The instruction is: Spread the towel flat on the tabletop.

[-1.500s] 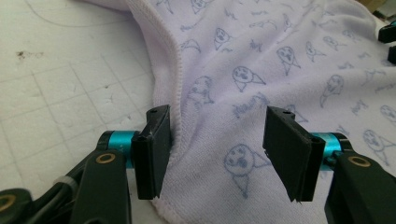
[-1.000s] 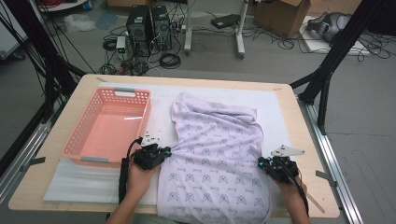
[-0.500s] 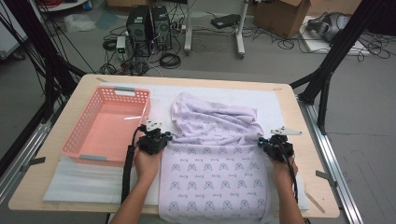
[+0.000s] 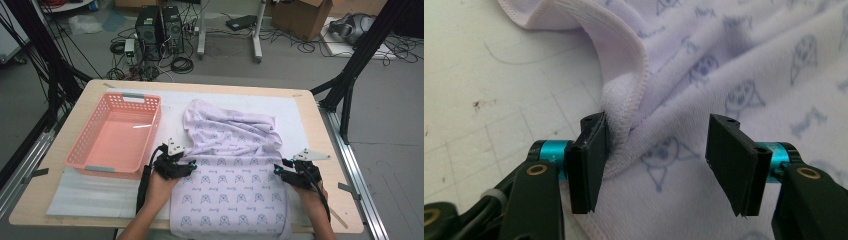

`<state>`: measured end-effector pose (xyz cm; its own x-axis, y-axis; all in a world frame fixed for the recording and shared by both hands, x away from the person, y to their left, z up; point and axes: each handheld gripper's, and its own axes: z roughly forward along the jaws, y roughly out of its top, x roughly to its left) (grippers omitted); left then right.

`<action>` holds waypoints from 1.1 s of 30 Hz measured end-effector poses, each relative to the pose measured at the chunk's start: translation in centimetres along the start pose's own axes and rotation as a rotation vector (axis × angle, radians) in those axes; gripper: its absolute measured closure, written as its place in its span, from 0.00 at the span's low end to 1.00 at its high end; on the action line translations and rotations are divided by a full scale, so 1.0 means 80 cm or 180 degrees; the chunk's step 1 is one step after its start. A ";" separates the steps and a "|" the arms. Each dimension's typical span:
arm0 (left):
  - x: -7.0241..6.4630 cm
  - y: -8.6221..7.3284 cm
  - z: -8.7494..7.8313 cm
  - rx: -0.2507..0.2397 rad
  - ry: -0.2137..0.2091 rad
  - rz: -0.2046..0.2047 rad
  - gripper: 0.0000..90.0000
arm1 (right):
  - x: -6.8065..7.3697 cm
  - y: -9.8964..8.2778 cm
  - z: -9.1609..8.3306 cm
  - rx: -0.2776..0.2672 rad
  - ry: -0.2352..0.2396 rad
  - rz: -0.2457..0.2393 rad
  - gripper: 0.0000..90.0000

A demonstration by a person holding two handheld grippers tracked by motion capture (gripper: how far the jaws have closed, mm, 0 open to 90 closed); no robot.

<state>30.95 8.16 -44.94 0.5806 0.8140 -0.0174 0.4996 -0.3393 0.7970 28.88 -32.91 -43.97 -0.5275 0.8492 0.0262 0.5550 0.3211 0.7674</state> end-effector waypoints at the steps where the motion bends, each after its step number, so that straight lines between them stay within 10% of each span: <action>1: -0.003 -0.003 -0.002 -0.0030 0.0031 0.0049 0.46 | 0.002 -0.003 -0.001 0.0036 0.0030 -0.0031 0.59; 5: -0.010 -0.010 -0.011 -0.0032 0.0132 0.0166 0.45 | 0.013 -0.022 -0.013 0.0140 0.0114 -0.0173 0.57; 12: -0.007 -0.024 -0.027 0.0091 0.0147 -0.0241 0.30 | 0.017 -0.032 -0.022 0.0120 0.0200 -0.0088 0.59; 16: -0.008 -0.030 -0.035 0.0068 0.0051 -0.0189 0.32 | 0.018 -0.032 -0.022 0.0123 0.0197 -0.0162 0.67; 23: 0.011 -0.030 -0.040 0.0083 -0.0217 -0.0314 0.96 | 0.021 -0.027 -0.020 0.0159 0.0343 -0.0228 0.96; 25: 0.013 -0.020 -0.035 0.0061 0.0061 -0.0182 0.96 | 0.020 -0.025 -0.016 0.0112 0.0331 -0.0176 0.96; 33: 0.033 0.015 -0.018 -0.0202 0.0614 -0.0436 0.96 | 0.008 -0.002 -0.001 -0.0411 0.0197 0.0153 0.96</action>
<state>32.16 10.61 -43.13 0.3735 0.9275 -0.0171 0.5203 -0.1942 0.8316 28.42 -32.48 -44.04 -0.5430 0.8336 0.1013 0.4955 0.2207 0.8401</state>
